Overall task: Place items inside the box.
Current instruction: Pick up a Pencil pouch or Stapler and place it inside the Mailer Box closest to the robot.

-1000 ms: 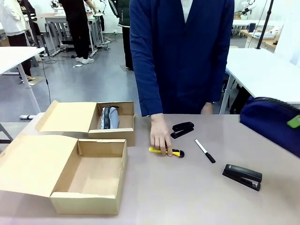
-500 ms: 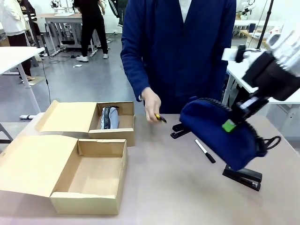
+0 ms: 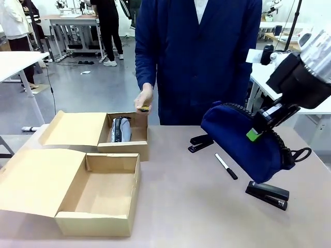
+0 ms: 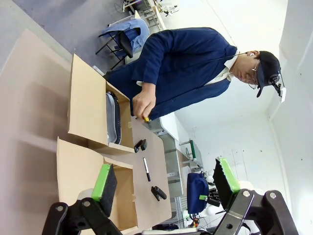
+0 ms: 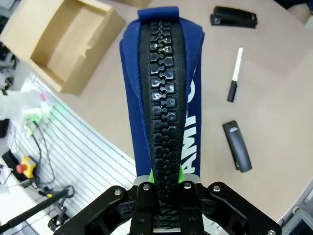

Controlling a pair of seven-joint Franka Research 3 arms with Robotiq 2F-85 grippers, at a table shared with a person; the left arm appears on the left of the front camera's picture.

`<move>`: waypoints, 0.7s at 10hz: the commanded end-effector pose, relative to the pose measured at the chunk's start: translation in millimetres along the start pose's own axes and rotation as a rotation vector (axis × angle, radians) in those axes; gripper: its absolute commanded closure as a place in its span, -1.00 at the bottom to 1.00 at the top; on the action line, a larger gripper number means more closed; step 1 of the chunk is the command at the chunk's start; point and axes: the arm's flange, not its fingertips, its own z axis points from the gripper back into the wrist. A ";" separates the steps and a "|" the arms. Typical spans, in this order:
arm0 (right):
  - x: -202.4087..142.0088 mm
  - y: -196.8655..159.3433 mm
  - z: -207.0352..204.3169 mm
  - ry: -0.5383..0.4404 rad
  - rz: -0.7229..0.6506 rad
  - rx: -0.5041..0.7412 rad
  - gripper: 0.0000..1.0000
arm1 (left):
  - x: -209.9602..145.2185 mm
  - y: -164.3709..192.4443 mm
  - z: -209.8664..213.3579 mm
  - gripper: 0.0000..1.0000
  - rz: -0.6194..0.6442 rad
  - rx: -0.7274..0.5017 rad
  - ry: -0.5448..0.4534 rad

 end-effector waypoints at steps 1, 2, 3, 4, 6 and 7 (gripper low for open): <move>6.3 22.3 -11.0 -0.050 -0.008 0.024 0.82 | 0.5 -1.3 -0.8 -1.00 -0.022 -0.020 -0.010; 23.3 54.3 -34.3 -0.085 -0.051 0.050 0.82 | 0.5 -1.3 -0.8 -1.00 -0.022 -0.020 -0.010; 42.4 82.0 -58.6 -0.063 -0.095 0.056 0.82 | 0.5 -1.3 -0.8 -1.00 -0.022 -0.020 -0.010; 63.2 101.9 -73.6 -0.062 -0.139 0.106 0.82 | 0.5 -1.3 -0.8 -1.00 -0.022 -0.020 -0.010; 91.5 142.8 -116.1 0.030 -0.141 0.221 0.82 | 0.5 -1.3 -0.8 -1.00 -0.022 -0.020 -0.010; 92.3 147.7 -125.3 -0.012 -0.069 0.256 0.82 | 0.5 -1.3 -0.8 -1.00 -0.022 -0.020 -0.010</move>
